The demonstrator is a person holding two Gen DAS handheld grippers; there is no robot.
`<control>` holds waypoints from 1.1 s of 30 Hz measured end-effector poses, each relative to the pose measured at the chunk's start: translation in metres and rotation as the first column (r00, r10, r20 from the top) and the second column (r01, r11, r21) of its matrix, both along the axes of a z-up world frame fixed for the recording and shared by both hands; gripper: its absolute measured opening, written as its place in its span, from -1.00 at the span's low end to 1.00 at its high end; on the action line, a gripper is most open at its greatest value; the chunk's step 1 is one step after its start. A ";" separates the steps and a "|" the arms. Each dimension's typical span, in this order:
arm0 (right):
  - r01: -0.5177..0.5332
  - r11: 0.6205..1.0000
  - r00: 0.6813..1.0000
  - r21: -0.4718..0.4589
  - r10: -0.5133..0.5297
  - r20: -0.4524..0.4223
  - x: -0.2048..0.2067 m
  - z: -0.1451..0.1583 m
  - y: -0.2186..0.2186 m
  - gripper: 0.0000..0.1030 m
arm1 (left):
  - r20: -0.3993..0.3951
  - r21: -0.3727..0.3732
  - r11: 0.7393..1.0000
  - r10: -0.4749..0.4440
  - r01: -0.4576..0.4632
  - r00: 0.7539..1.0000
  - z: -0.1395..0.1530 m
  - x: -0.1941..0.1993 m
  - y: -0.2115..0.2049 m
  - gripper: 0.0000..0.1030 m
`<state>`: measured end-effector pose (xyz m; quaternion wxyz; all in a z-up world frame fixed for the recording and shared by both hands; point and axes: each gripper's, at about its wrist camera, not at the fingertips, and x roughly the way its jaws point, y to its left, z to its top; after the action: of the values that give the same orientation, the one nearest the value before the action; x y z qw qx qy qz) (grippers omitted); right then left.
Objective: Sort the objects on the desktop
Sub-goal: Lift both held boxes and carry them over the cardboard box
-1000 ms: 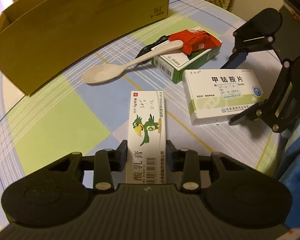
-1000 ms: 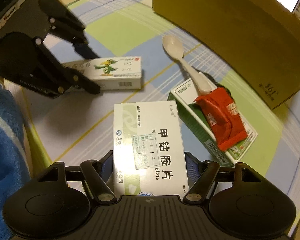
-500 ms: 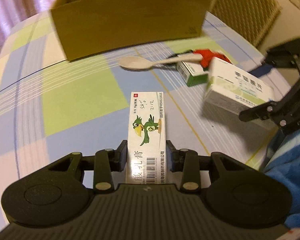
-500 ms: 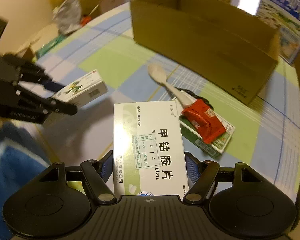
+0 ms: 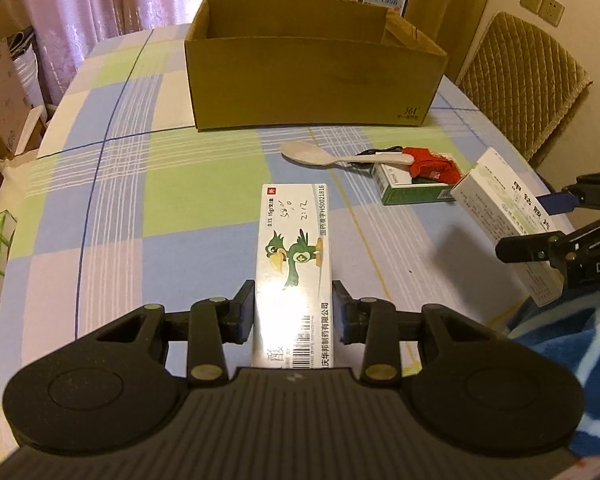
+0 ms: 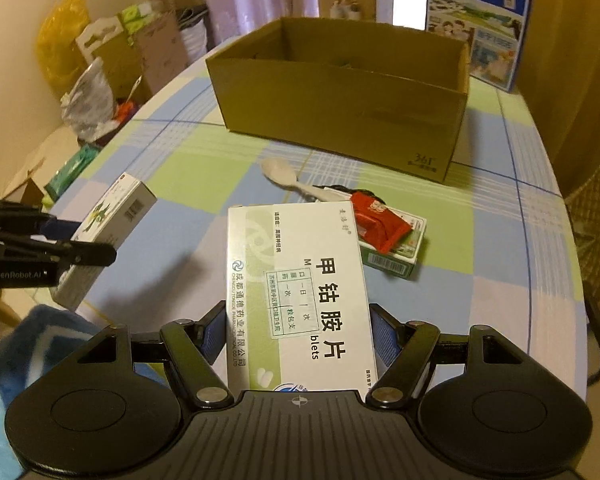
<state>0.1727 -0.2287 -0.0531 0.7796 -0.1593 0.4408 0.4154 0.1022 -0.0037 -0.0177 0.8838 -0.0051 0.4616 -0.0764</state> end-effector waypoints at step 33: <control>0.075 0.995 0.997 0.068 -0.073 -0.031 -0.006 -0.001 -0.028 0.34 | 0.065 -0.015 1.000 0.004 -0.003 0.998 0.025 -0.013 -0.023 -0.36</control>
<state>0.1662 -0.2567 -0.0539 0.7931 -0.1097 0.4428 0.4036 0.0896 -0.0269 0.0076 0.8983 -0.0100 0.4321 -0.0784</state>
